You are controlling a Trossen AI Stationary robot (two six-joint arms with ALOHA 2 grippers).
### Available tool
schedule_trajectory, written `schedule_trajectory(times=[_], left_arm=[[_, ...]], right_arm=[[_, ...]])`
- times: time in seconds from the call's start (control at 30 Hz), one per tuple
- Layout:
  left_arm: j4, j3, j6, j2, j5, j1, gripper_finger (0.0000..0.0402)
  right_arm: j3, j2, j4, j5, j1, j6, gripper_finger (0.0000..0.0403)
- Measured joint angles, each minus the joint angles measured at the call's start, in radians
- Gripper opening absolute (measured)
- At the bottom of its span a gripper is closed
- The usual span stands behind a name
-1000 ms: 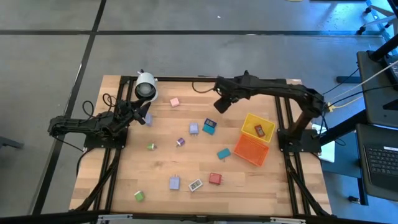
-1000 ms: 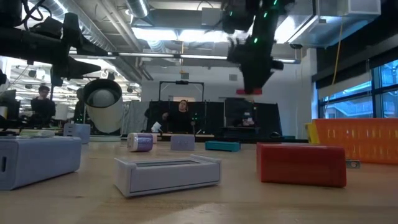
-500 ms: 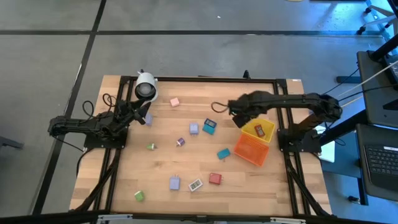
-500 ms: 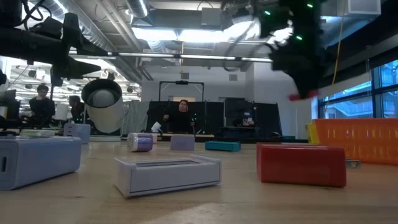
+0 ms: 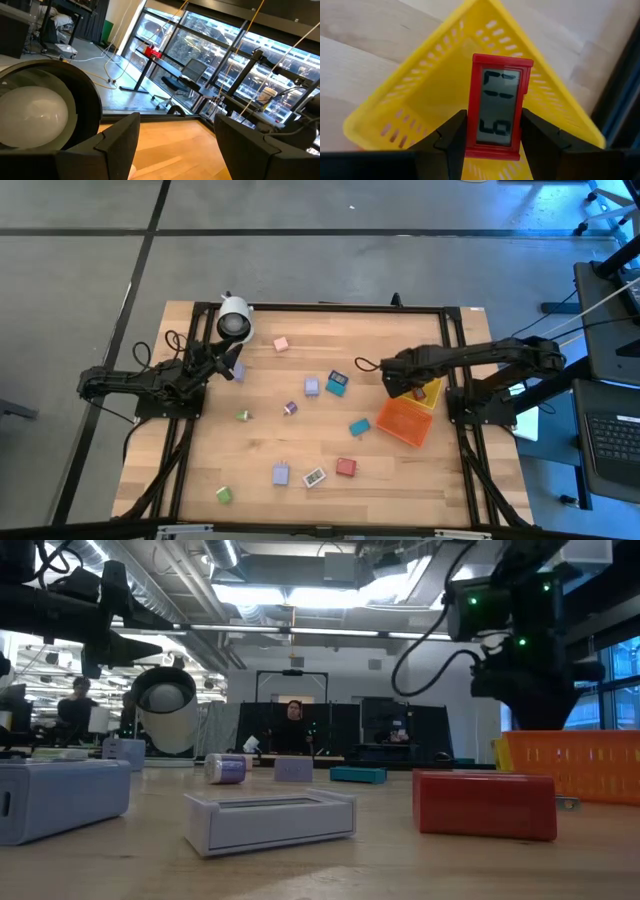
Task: Pick & Place Office items
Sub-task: Put the red digital timer into the yellow basket, then put the blue digital timer into the yellow basket
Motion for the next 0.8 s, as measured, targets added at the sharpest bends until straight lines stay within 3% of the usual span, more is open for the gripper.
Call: schedule_trajectory(times=[0.37,0.8], left_arm=[[0.0,0.0,0.0,0.0,0.0,0.0,0.0251],[0.0,0.0,0.0,0.0,0.0,0.0,0.0251]], right_arm=[[-0.059,0.0,0.156,-0.011,0.0,0.025,0.0174],[-0.052,0.0,0.155,-0.034,0.0,0.021,0.0287]])
